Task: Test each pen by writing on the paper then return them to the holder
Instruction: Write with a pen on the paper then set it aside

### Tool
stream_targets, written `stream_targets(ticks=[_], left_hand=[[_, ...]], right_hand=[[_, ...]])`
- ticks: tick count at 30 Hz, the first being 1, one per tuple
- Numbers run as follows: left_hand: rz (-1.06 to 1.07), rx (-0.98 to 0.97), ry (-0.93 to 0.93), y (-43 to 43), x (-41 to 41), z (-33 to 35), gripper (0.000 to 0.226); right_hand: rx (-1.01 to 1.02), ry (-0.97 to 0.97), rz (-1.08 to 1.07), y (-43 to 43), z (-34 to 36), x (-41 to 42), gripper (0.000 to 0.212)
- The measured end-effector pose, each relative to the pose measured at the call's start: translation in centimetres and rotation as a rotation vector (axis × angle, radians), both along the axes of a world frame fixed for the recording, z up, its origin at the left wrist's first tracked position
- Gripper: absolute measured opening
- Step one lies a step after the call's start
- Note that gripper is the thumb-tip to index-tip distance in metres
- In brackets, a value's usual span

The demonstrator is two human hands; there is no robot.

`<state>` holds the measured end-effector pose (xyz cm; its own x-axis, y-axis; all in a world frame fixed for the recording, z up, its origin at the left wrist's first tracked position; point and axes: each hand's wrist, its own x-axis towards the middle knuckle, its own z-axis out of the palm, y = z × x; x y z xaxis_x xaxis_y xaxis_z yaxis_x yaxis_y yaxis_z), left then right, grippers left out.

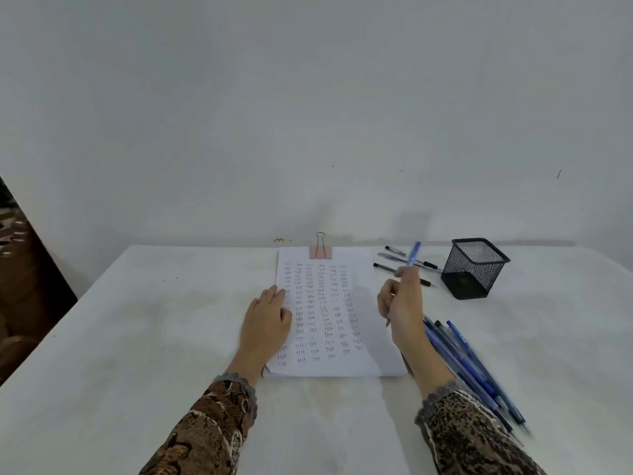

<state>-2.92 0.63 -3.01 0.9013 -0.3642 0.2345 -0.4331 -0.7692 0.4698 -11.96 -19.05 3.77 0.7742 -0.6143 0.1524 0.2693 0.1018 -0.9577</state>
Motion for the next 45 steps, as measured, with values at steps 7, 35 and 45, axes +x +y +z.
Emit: stream_targets(ticks=[7,35,45], left_hand=[[-0.051,-0.093,-0.179,0.2,-0.9,0.4,0.063],[-0.129,-0.161,-0.261,0.4,-0.1,-0.7,0.031],[0.107,-0.097,-0.136,0.0,0.1,-0.7,0.020]], right_hand=[[-1.414,-0.004,0.010,0.4,-3.1,3.4,0.042],[-1.424,0.218,-0.105,1.1,-3.6,1.5,0.025],[-1.013,0.031,0.104,-8.9,1.1,-8.5,0.022]])
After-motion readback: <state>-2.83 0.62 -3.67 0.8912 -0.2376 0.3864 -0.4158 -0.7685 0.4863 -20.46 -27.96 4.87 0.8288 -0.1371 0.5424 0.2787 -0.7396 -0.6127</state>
